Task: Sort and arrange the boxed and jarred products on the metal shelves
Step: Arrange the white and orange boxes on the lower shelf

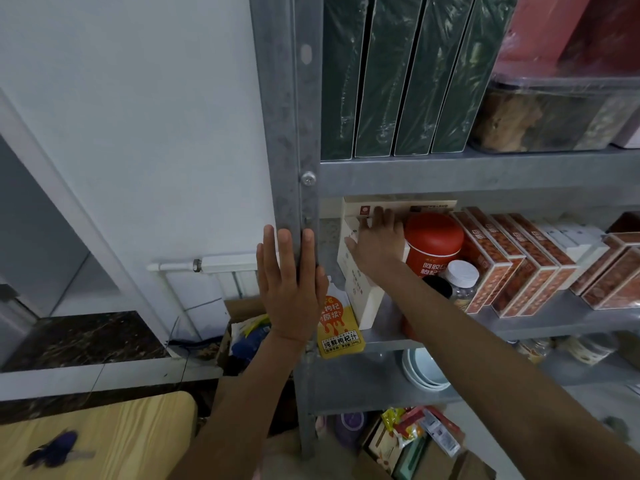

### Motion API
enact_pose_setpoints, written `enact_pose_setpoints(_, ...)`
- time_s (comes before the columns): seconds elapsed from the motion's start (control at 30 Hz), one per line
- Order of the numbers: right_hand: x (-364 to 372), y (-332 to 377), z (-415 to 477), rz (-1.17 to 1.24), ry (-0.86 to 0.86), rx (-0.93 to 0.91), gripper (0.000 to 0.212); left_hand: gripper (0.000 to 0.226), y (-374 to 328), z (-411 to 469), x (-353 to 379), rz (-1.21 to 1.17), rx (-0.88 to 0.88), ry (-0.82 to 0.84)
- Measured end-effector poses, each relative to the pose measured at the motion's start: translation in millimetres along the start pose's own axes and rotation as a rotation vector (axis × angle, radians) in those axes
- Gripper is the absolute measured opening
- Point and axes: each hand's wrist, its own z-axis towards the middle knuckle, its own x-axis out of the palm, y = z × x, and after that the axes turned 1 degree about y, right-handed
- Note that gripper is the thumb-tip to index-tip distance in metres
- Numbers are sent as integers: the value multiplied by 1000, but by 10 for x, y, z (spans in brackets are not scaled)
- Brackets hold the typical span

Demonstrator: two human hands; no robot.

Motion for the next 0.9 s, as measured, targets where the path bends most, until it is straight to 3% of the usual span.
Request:
enact_pose_setpoints(0.13, 77, 109, 93, -122, 54, -55, 39, 56, 1, 3, 9, 41, 1, -16)
enact_pose_setpoints(0.27, 107, 197, 122, -44, 44, 6, 28, 57, 11, -8, 24, 97, 28, -32)
enact_pose_setpoints(0.53, 162, 169, 143, 96, -56, 18, 35, 58, 25, -9, 50, 145, 45, -52)
enact_pose_setpoints(0.8, 66, 168, 133, 603, -294, 53, 38, 61, 24, -5, 38, 141, 52, -38)
enact_pose_setpoints(0.9, -78, 138, 34, 1003, -393, 126, 28, 61, 22, 7, 17, 160, 39, -12)
